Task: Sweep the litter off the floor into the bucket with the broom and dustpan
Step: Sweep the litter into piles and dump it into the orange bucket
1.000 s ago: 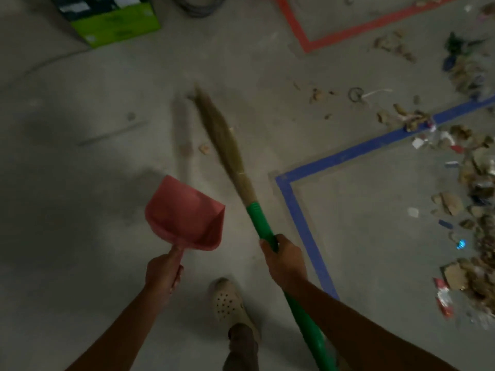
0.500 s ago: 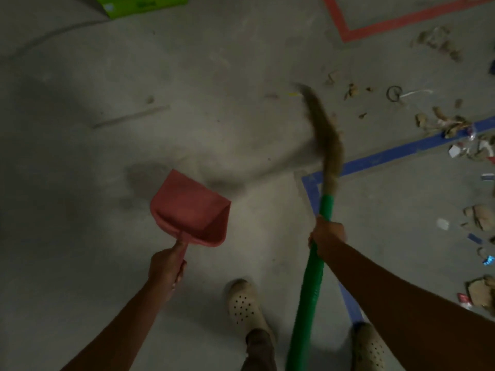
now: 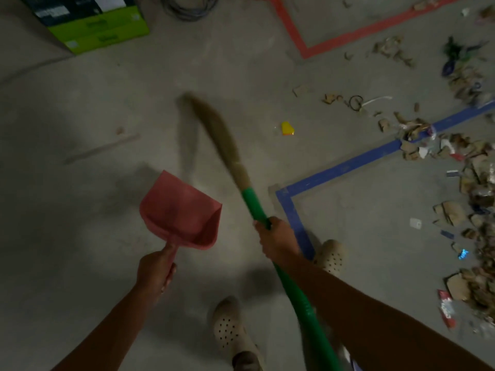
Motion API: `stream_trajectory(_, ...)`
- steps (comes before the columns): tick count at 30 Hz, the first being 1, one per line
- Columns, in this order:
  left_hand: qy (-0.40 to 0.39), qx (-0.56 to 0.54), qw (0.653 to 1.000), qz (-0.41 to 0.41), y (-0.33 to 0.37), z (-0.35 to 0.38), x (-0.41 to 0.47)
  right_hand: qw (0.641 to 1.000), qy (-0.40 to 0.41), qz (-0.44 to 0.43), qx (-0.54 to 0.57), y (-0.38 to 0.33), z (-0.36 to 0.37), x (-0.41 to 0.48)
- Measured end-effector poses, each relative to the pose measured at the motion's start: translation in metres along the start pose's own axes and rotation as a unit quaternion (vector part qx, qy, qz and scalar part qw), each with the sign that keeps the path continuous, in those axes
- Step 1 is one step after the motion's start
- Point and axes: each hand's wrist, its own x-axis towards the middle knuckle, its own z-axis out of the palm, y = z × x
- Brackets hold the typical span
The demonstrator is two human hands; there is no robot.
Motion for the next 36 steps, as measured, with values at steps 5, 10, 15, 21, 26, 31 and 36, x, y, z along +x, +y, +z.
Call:
stream_trajectory(5,0.015,0.054,0.998,0.008,0.040,0.028,-0.003,0.991,-0.077,0.096,-0.061,0.001,-0.045,0.043)
stream_trajectory(10,-0.002,0.068,0.998,0.008,0.089,0.078,-0.005,0.987,0.046,0.156,0.002,0.036,-0.149,0.091)
stream_trajectory(15,-0.032,0.037,0.999,0.019,0.139,0.140,-0.012,0.941,0.183,0.209,0.195,0.061,-0.261,0.120)
stream_trajectory(21,-0.037,0.042,0.998,0.038,0.202,0.210,-0.029,0.870,0.308,0.170,0.344,0.055,-0.349,0.120)
stream_trajectory(26,-0.053,0.075,0.994,0.064,0.259,0.262,-0.051,0.911,0.269,0.090,0.298,0.050,-0.369,0.106)
stream_trajectory(31,-0.049,0.127,0.987,0.083,0.300,0.311,-0.073,0.980,0.102,0.052,0.164,0.058,-0.363,0.100)
stream_trajectory(36,-0.049,0.172,0.979,0.102,0.320,0.348,-0.083,0.981,0.006,0.156,0.116,0.100,-0.375,0.116)
